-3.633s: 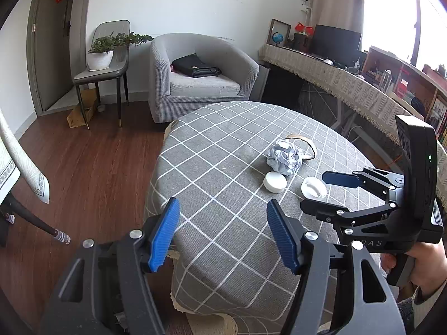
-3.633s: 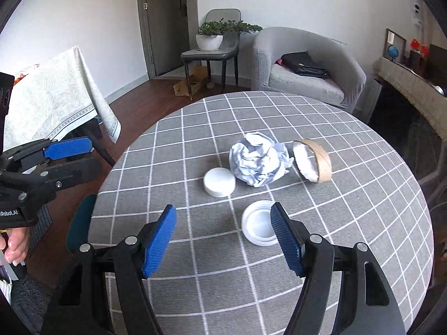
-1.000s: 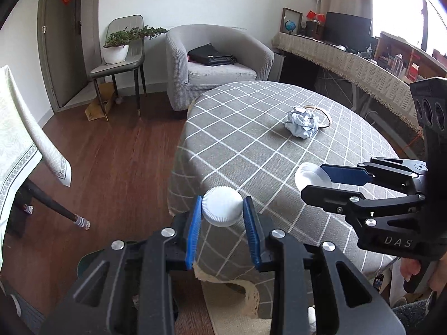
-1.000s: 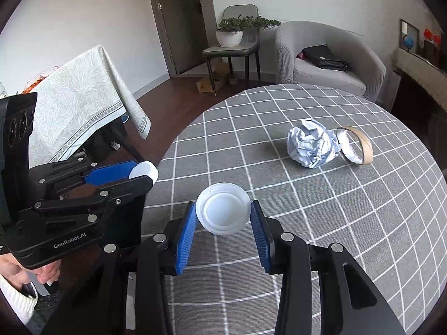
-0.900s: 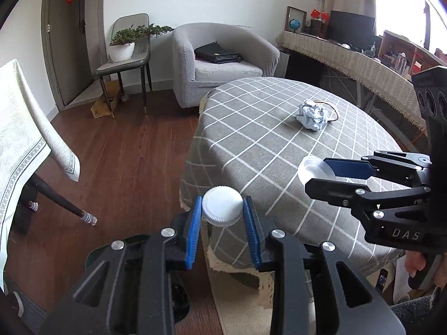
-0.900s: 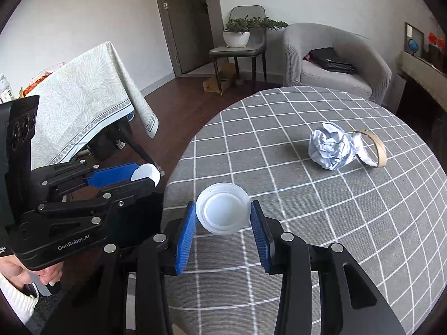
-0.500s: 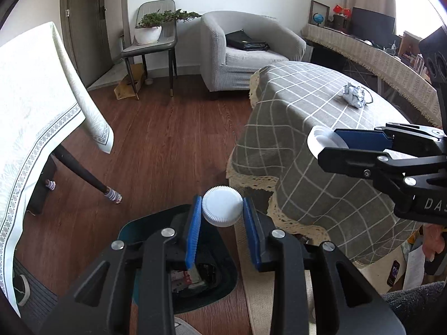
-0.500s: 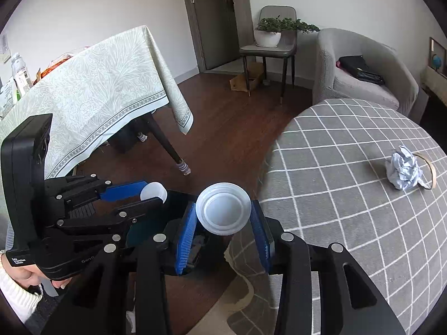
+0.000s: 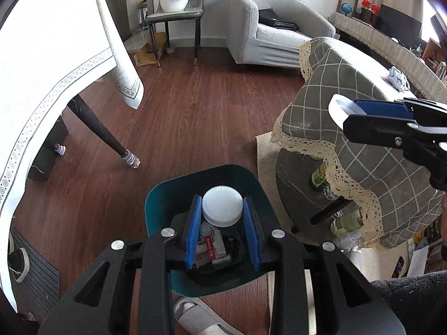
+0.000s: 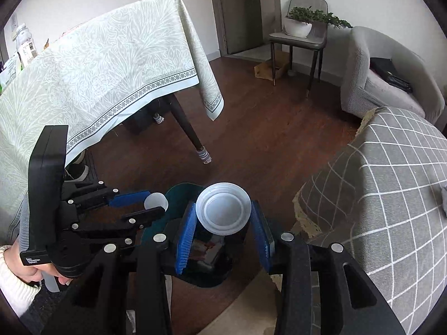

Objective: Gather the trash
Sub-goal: 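Carry the cap and lid over the teal bin and open both grippers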

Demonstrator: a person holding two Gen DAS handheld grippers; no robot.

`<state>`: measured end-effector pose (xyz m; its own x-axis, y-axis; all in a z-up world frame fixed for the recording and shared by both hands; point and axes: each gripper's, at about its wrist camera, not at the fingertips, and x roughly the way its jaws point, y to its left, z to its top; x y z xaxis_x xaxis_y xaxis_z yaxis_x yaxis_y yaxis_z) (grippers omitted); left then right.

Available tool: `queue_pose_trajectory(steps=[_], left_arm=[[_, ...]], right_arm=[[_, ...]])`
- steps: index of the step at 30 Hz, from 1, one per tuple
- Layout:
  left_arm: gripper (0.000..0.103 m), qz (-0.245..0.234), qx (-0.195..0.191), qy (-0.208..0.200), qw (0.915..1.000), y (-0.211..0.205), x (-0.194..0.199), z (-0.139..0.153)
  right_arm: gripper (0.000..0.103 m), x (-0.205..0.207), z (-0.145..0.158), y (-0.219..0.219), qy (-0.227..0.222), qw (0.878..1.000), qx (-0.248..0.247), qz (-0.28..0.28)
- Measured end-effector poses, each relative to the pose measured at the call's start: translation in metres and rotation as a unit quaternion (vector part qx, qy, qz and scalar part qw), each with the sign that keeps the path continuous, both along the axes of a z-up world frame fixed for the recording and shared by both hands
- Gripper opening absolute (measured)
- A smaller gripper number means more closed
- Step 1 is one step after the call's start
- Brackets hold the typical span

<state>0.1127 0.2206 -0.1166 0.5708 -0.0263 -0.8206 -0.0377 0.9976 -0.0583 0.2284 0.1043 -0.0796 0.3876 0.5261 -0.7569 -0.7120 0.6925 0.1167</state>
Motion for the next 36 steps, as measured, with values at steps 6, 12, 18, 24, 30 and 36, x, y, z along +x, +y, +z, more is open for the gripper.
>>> queue_pose_trajectory(steps=[6,12,18,24,30,36], left_arm=[[0.032,0.001,0.008,0.024,0.9997,0.014,-0.005,-0.018],[0.032,0.002,0.006,0.06,0.9982,0.028,-0.005,-0.041],[0.032,0.001,0.0,0.085,0.9964,0.037,-0.008,-0.061],[0.032,0.0,-0.009,0.115,0.9933,0.045,-0.011,-0.087],[0.033,0.007,-0.027,0.142,0.9895,0.054,-0.014,-0.109],[0.043,0.019,-0.03,0.14,0.9896,0.061,-0.018,-0.111]], right_arm=[[0.04,0.001,-0.007,0.023,0.007,1.0,-0.005,0.01],[0.04,0.001,-0.017,0.045,0.014,1.0,-0.013,0.022],[0.04,0.005,-0.03,0.064,0.03,0.999,-0.025,0.032],[0.04,0.004,-0.045,0.083,0.049,0.997,-0.035,0.044],[0.04,0.005,-0.061,0.096,0.067,0.995,-0.051,0.047],[0.04,0.01,-0.087,0.103,0.093,0.991,-0.08,0.047]])
